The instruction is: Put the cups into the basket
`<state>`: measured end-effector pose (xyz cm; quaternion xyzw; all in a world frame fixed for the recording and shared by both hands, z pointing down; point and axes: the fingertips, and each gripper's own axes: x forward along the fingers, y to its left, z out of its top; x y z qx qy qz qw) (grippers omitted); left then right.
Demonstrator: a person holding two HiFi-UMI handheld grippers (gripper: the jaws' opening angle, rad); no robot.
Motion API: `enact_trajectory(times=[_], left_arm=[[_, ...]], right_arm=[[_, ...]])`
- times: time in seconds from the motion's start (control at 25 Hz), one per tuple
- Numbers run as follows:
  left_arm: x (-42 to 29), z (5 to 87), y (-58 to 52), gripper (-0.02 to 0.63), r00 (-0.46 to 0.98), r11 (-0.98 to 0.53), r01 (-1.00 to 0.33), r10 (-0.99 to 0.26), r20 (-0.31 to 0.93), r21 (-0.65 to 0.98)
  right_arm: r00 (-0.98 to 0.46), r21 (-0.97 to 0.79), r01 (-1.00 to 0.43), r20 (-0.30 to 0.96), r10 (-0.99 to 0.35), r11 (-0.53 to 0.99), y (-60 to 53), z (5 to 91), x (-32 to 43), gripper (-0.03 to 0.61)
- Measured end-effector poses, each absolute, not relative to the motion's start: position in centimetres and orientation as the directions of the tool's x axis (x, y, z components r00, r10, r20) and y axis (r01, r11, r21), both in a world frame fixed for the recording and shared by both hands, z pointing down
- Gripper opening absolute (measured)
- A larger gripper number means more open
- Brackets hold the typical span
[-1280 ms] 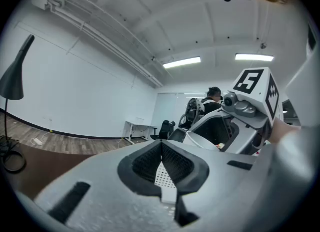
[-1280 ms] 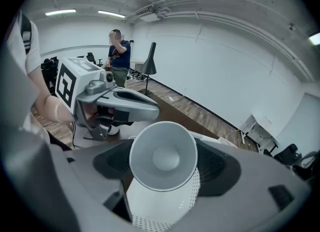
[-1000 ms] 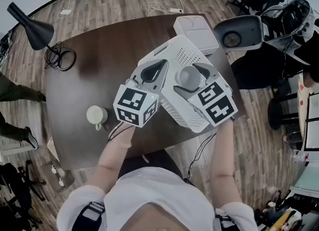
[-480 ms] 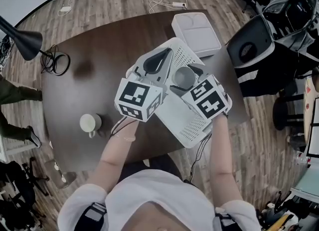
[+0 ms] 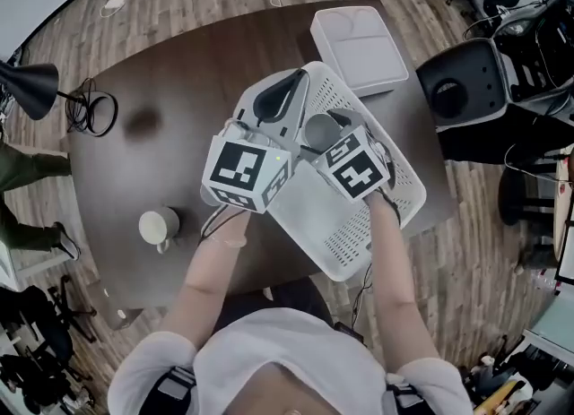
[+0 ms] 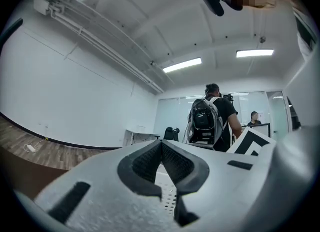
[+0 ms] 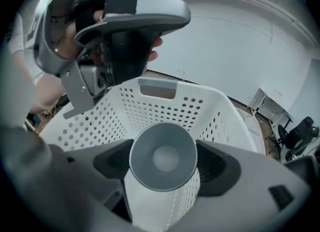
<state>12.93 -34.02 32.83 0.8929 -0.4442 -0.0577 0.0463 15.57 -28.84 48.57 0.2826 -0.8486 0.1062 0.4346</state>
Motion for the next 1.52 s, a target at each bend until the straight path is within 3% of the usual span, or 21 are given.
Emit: enact_trajectory(times=[0.68,1.52], left_arm=[[12.2,35.2,-34.6,0.011,0.599,-0.6,-0.791,-0.799,-0.051,0.118],[12.4,35.3,-34.3,0.011,0.593,-0.594,-0.793,-0.804,-0.052,0.139]], right_arm=[[-0.47,-0.002,-0.515,0.837,-0.281,0.857,-32.0,57.7,12.1,0.39],[-0.566,-0.035,-0.523,0.761,-0.316,0.851,-32.4,56.9,11.6,0.391]])
